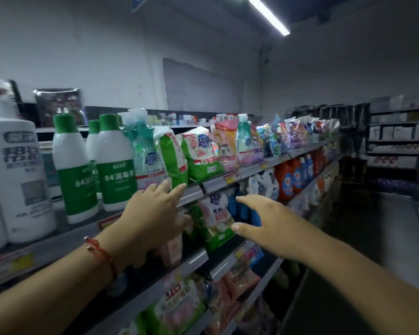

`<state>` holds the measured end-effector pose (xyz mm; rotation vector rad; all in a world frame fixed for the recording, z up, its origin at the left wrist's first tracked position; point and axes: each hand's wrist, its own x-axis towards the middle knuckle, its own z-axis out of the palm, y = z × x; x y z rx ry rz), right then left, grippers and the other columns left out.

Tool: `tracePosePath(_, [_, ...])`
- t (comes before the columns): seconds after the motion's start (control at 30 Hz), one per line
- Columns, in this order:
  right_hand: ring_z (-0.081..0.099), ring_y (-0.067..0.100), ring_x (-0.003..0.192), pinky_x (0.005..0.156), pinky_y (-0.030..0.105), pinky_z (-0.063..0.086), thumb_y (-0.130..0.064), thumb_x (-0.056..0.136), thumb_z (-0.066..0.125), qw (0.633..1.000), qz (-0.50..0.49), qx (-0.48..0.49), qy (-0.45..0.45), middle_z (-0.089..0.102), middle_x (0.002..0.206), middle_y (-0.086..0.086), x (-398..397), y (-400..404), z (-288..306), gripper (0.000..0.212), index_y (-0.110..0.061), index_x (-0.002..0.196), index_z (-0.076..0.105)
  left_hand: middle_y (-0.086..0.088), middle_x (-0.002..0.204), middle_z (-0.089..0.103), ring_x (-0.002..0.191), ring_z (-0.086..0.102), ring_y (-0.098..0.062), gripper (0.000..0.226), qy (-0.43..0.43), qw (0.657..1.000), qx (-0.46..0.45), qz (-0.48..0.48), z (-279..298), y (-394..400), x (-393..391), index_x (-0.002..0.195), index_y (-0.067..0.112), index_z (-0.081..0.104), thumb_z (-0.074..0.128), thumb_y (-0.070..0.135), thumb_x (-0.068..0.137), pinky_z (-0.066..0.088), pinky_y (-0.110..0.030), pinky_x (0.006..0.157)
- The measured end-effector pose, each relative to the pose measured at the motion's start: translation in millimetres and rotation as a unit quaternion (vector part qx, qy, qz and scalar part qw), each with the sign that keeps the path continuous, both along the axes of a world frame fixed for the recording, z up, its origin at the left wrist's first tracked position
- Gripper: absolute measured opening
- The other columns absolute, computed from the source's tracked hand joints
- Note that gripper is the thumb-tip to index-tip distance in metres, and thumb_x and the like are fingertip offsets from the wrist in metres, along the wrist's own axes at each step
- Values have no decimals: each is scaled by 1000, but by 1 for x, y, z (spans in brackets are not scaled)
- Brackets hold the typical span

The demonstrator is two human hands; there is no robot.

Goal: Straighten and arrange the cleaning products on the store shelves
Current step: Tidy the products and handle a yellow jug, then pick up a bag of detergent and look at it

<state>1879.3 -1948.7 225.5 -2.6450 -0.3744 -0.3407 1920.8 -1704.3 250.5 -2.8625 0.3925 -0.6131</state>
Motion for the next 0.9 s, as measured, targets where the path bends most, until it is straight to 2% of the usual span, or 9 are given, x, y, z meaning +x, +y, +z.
tracePosePath(0.1, [35,13,145,113,32,34,-59,94,56,999,46,24,17,28,163,-11,53,-17,5,70,-36,156,30,-7,165,28,148,35,-27,80,-19,999,8,45,5,-14,31,162,29,13,43,64,97,37,-41,116])
tracePosePath(0.2, [48,16,133,100,29,40,-56,94,58,993,78,92,18,46,152,-5,103,-8,18,62,-32,149,43,-6,166,26,151,30,-25,78,-28,997,-15,75,3,-22,51,162,28,17,46,61,98,35,-39,117])
tracePosePath(0.37, [62,15,91,77,29,50,-49,93,63,980,120,159,-22,69,117,1,188,53,53,49,-19,133,61,-9,166,25,150,30,-26,76,-52,990,-52,119,7,-12,81,161,29,19,49,59,97,33,-40,118])
tracePosePath(0.43, [61,16,78,67,31,50,-49,94,62,979,124,156,-43,70,111,4,218,81,67,58,-17,141,52,-10,167,22,152,28,-27,75,-65,988,-64,128,8,-6,93,161,28,19,48,58,98,31,-42,121])
tracePosePath(0.5, [66,19,85,64,30,49,-50,95,60,984,100,138,-56,67,113,6,242,103,75,67,-13,147,42,-10,168,22,152,28,-26,73,-79,986,-78,127,6,-3,104,161,27,20,46,57,100,31,-42,121])
tracePosePath(0.6, [63,16,72,63,34,54,-52,95,61,993,45,99,-48,63,88,2,281,128,69,58,-9,132,51,-7,163,33,143,40,-25,69,-98,984,-106,104,-8,3,127,159,27,25,44,55,99,40,-40,114])
tracePosePath(0.67, [63,16,67,62,34,59,-50,94,63,994,21,99,-49,63,83,2,308,137,54,48,-10,119,54,-3,160,37,141,42,-23,72,-105,980,-147,89,-19,9,142,160,28,24,48,56,98,42,-39,111])
tracePosePath(0.8, [56,14,71,52,23,37,-17,99,59,982,28,124,-136,62,90,2,327,131,44,10,-10,107,60,6,156,41,140,39,-17,79,-153,955,-249,47,-40,10,165,161,30,17,56,52,96,39,-35,112])
tracePosePath(0.9, [53,9,66,44,13,31,-11,101,54,962,28,202,-182,52,74,-7,326,114,50,8,-11,97,62,4,154,45,135,47,-15,86,-161,926,-343,2,-49,-1,172,162,33,11,60,52,94,43,-32,107])
